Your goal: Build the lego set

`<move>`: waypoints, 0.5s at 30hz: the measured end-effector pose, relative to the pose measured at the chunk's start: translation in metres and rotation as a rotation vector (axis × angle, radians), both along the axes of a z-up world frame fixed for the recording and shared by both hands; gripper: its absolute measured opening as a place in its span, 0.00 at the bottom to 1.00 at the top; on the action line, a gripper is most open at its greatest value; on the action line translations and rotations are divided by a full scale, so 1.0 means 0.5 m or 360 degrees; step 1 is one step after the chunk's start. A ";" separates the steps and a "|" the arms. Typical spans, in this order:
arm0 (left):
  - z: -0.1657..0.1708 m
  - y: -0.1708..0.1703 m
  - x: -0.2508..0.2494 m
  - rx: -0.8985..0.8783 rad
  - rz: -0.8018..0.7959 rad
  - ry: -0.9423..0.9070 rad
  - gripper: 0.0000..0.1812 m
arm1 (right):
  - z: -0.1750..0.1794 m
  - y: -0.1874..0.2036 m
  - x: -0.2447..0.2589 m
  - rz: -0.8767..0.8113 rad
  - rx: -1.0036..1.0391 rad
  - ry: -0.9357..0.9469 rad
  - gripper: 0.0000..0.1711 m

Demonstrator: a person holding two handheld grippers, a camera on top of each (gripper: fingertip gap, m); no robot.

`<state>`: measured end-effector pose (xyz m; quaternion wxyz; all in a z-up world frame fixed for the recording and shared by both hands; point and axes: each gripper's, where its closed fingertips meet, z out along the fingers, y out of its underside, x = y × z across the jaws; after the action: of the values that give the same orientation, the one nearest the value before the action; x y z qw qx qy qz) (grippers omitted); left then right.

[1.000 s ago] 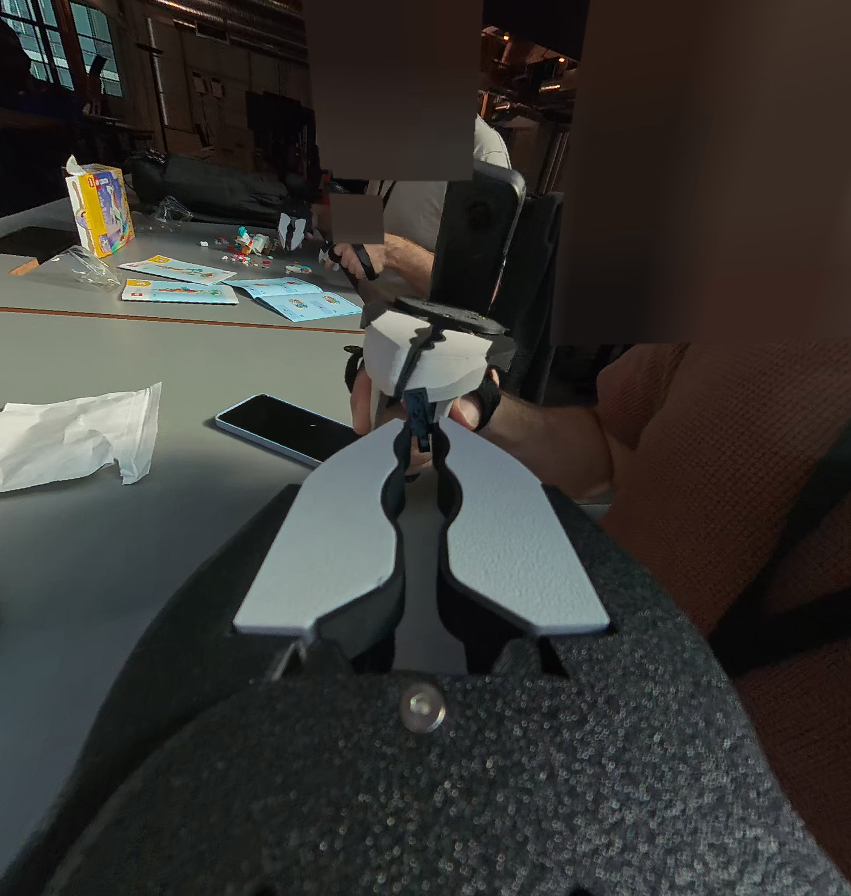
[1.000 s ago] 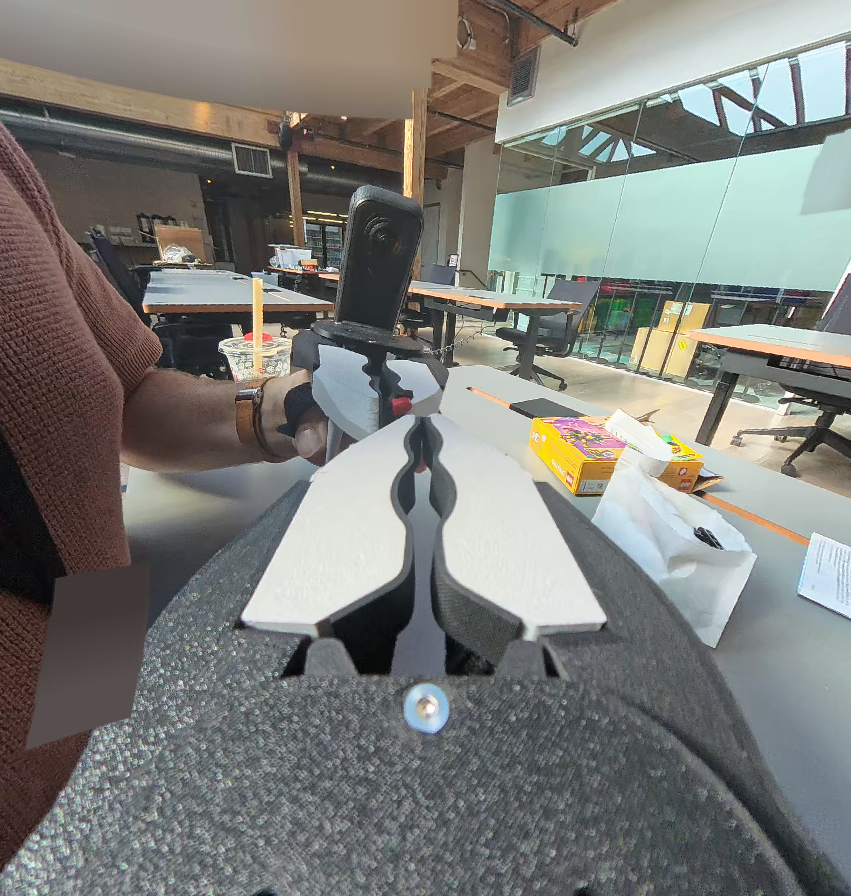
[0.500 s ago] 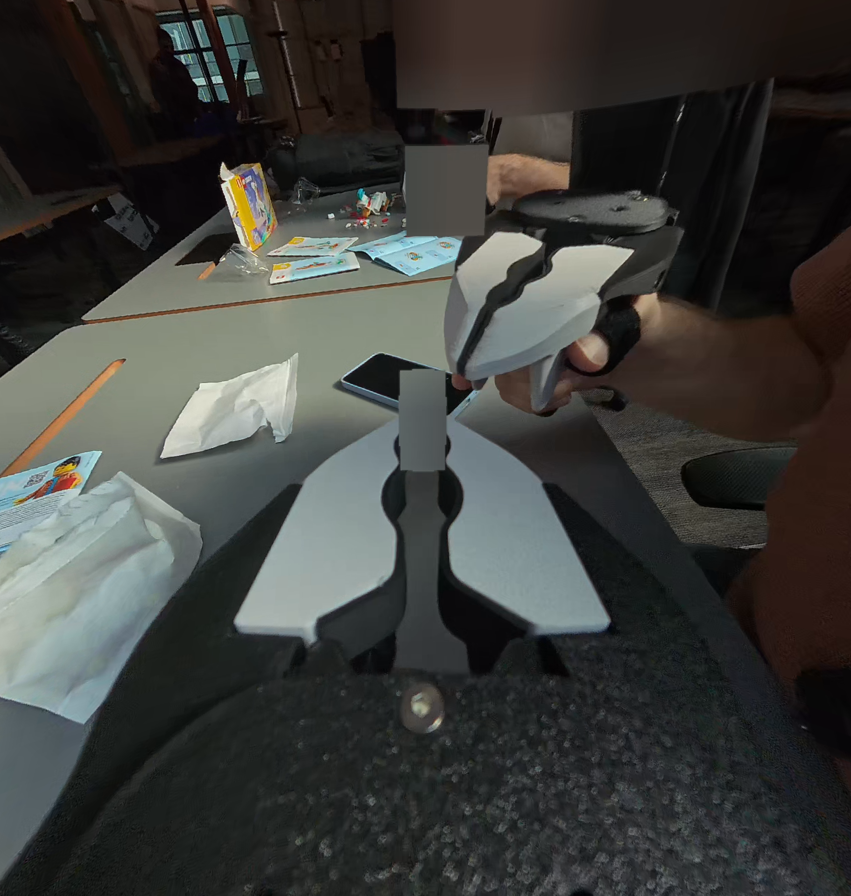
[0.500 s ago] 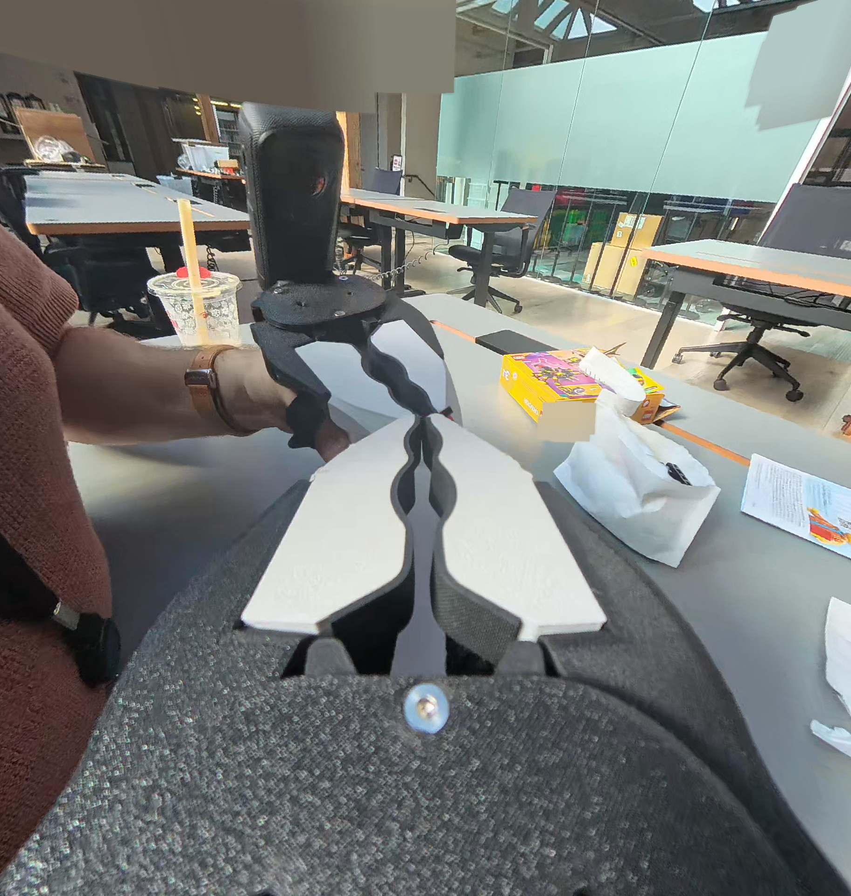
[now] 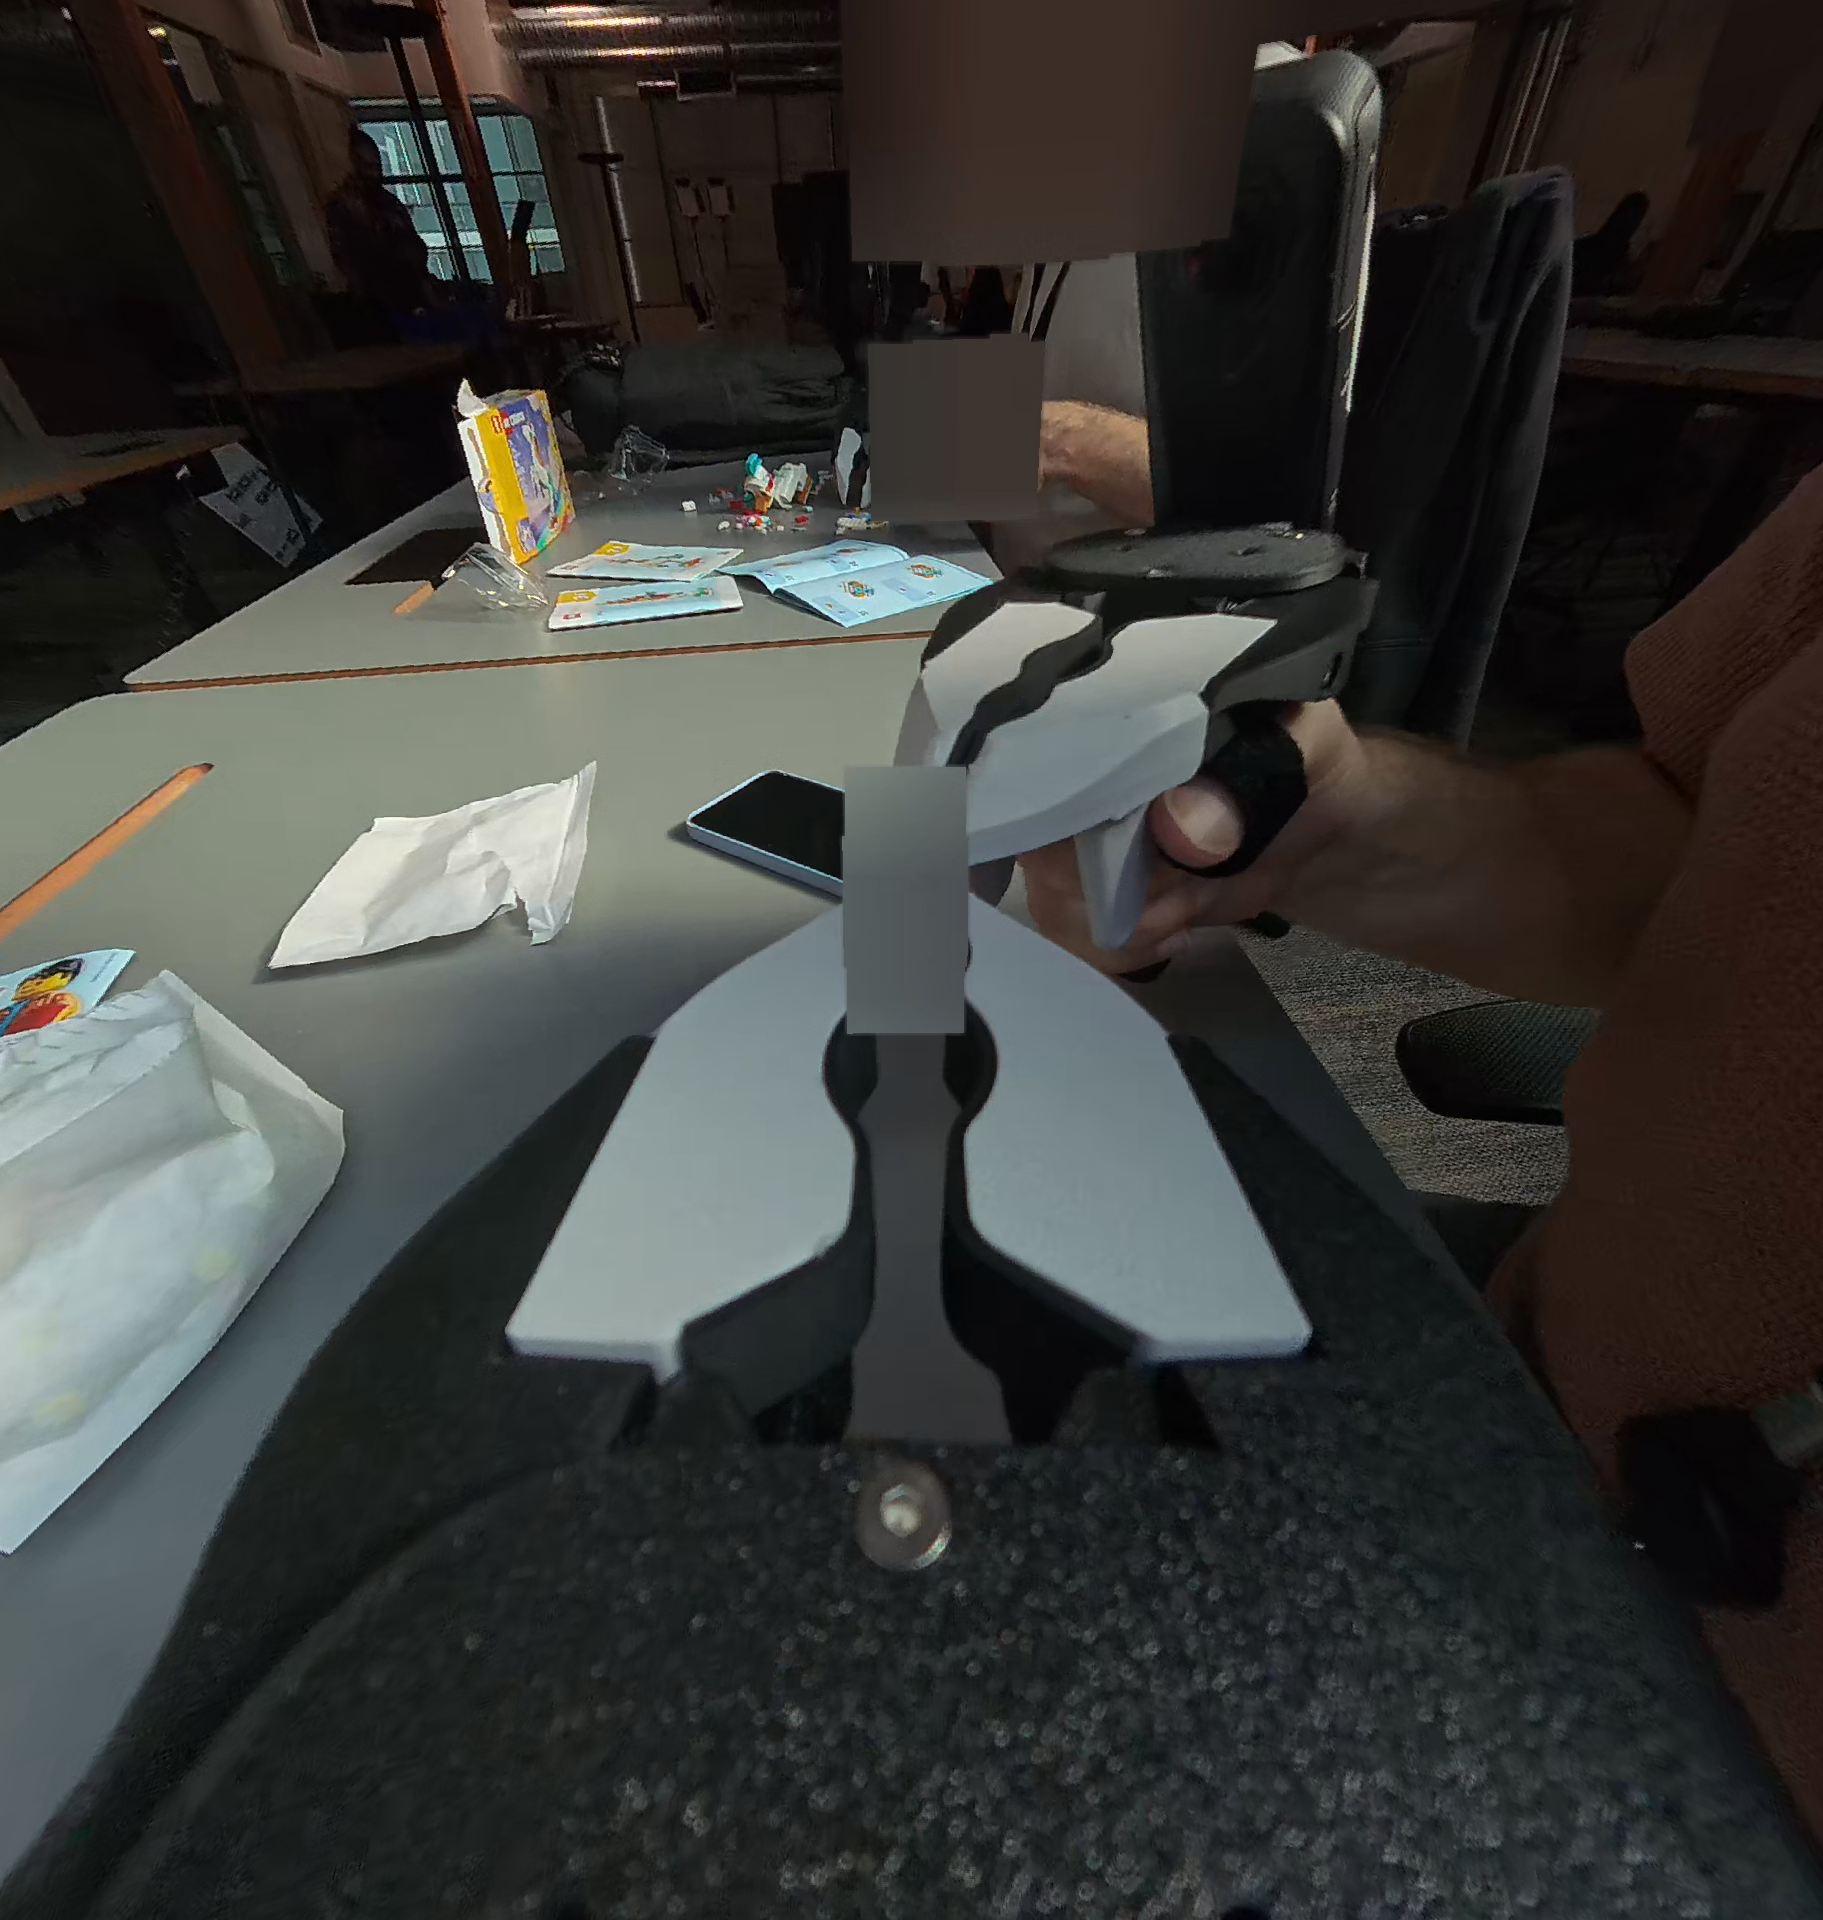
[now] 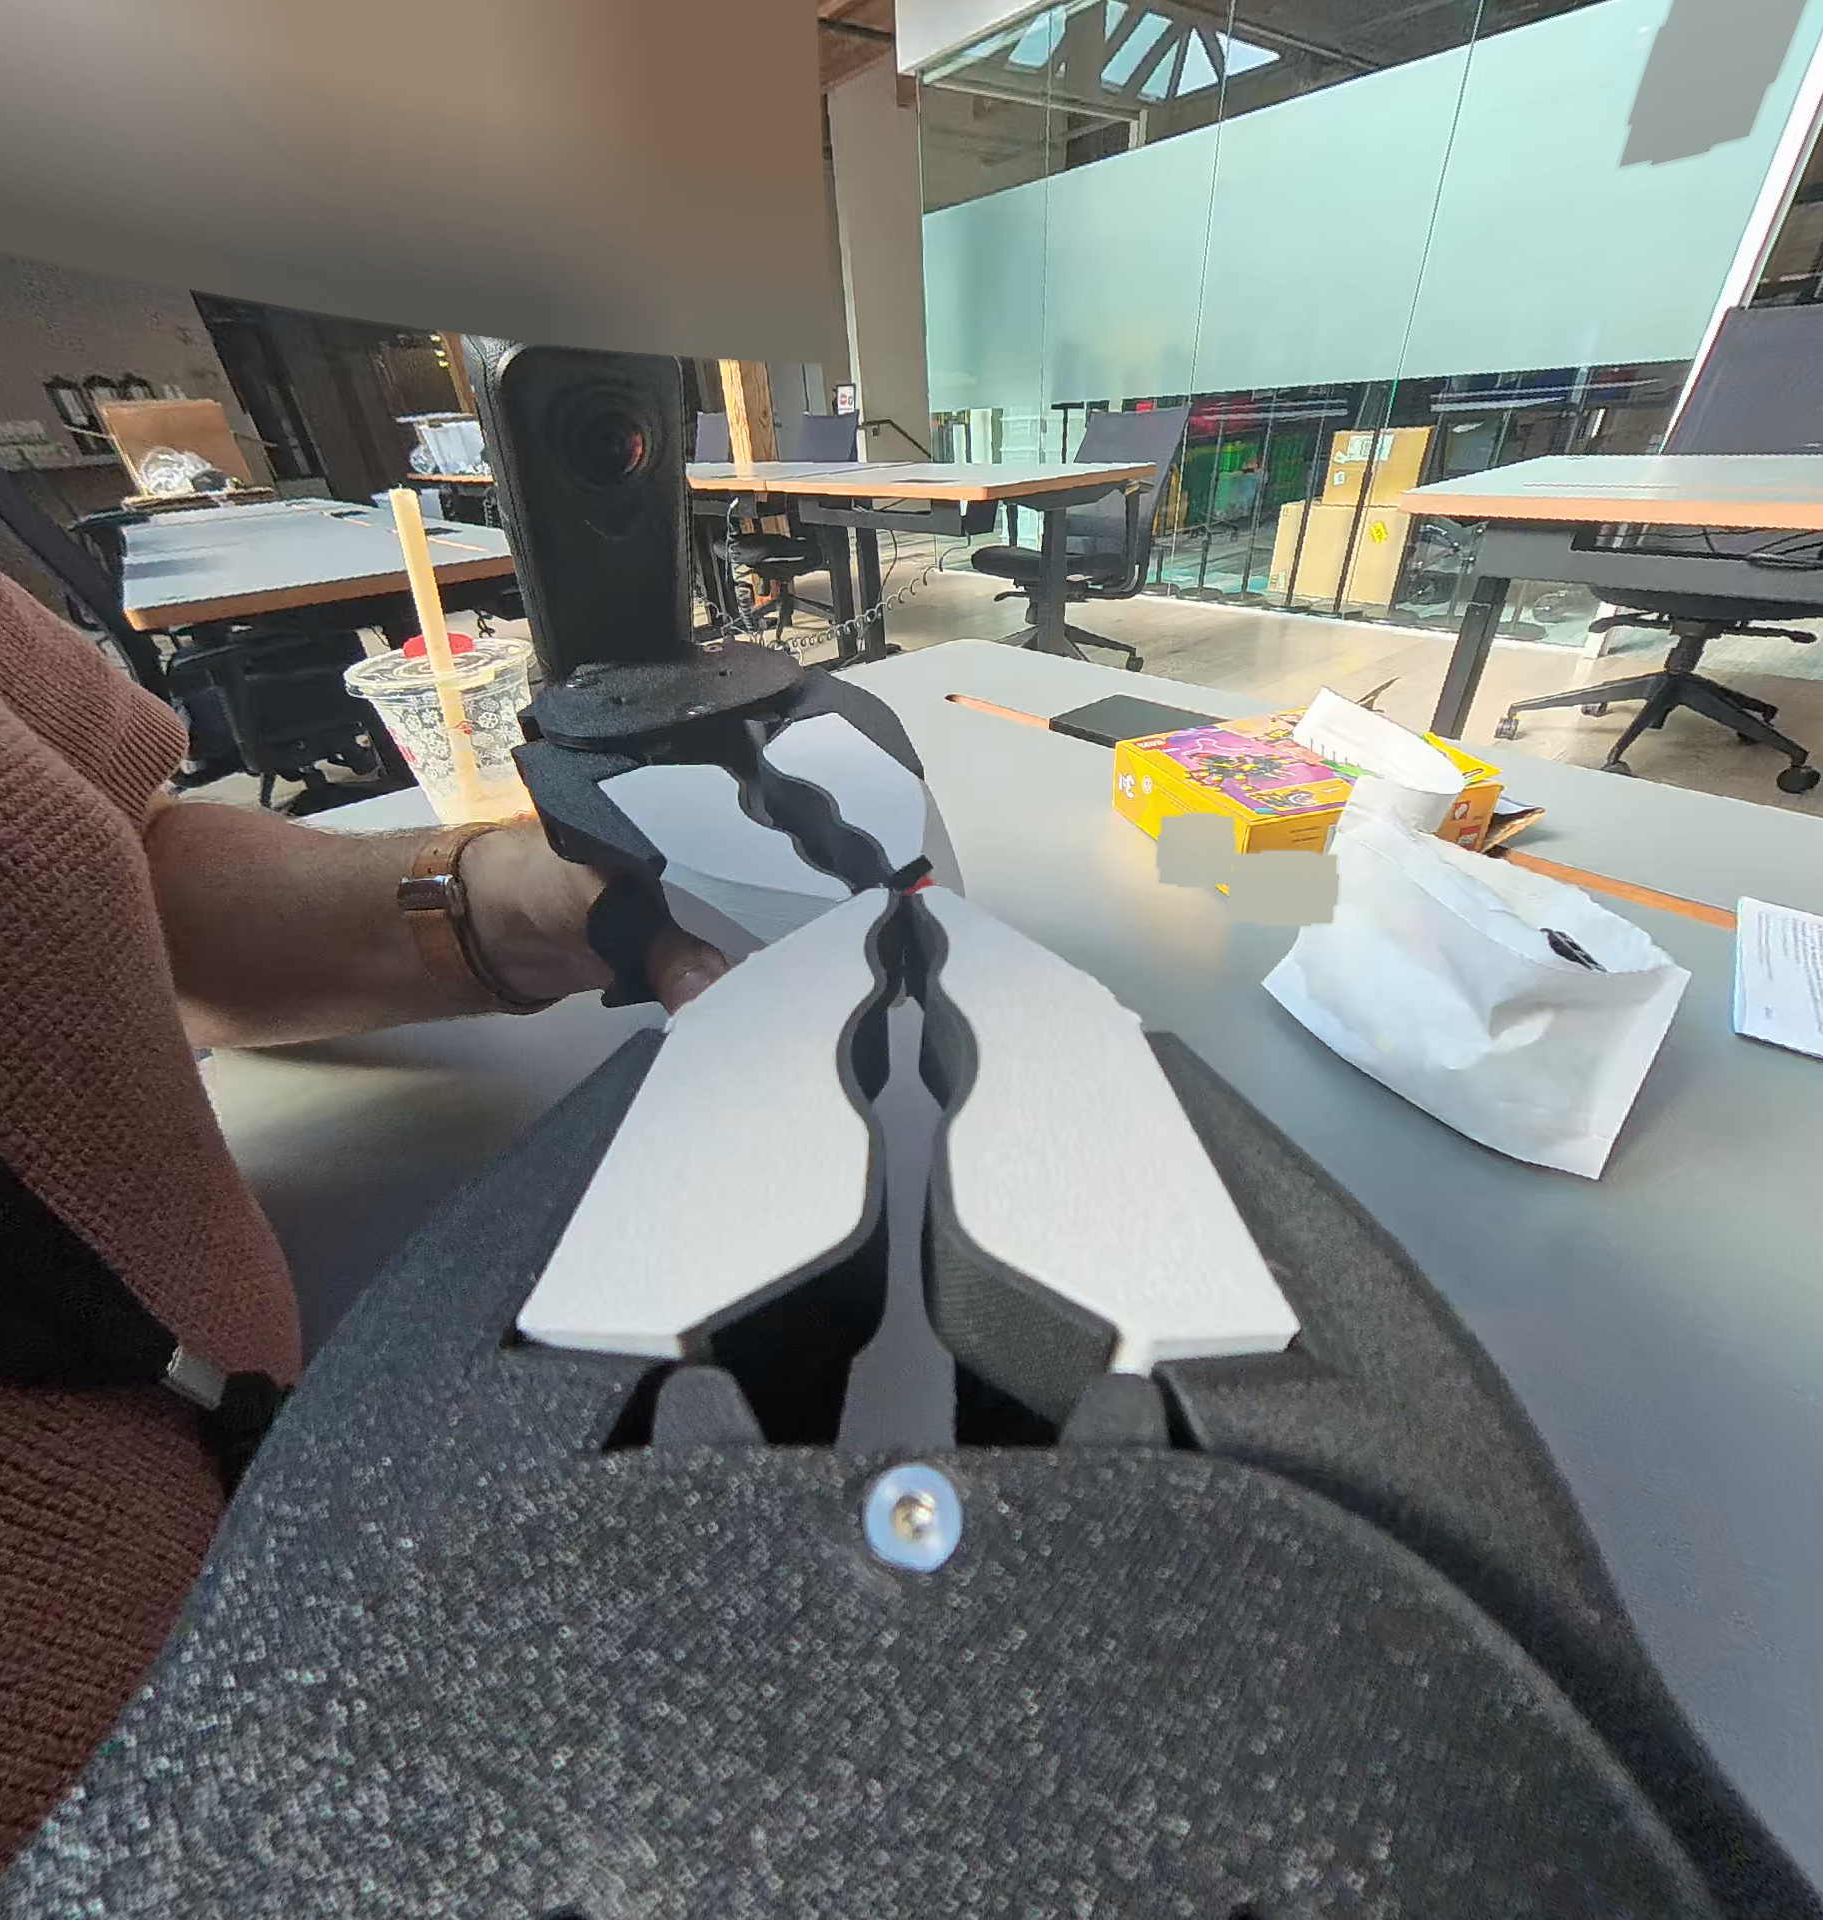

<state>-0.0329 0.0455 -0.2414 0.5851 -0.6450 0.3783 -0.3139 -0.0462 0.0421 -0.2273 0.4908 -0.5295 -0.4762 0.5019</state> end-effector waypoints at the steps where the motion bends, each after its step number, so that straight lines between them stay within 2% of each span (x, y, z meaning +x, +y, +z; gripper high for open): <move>1: -0.002 0.000 0.001 0.0007 0.0008 0.0020 0.04 | 0.001 -0.002 0.000 0.0004 -0.0002 0.0010 0.00; 5: 0.002 0.008 -0.004 0.0052 0.0072 0.0038 0.04 | 0.001 0.007 0.000 -0.0045 -0.0034 0.0017 0.00; 7: 0.007 0.012 -0.007 0.0140 0.0136 0.0076 0.04 | 0.000 0.019 -0.001 -0.0116 -0.0067 0.0029 0.05; 10: 0.015 0.013 -0.004 0.0267 0.0196 0.0152 0.04 | 0.007 0.008 -0.004 -0.0044 -0.0154 0.0089 0.05; 15: 0.022 0.007 0.001 0.0297 0.0161 0.0150 0.04 | 0.020 0.002 -0.001 0.0029 -0.0211 0.0157 0.04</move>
<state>-0.0324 0.0492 -0.2302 0.6393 -0.6200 0.3999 -0.2168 -0.0469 0.0430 -0.2174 0.4729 -0.5312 -0.4219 0.5623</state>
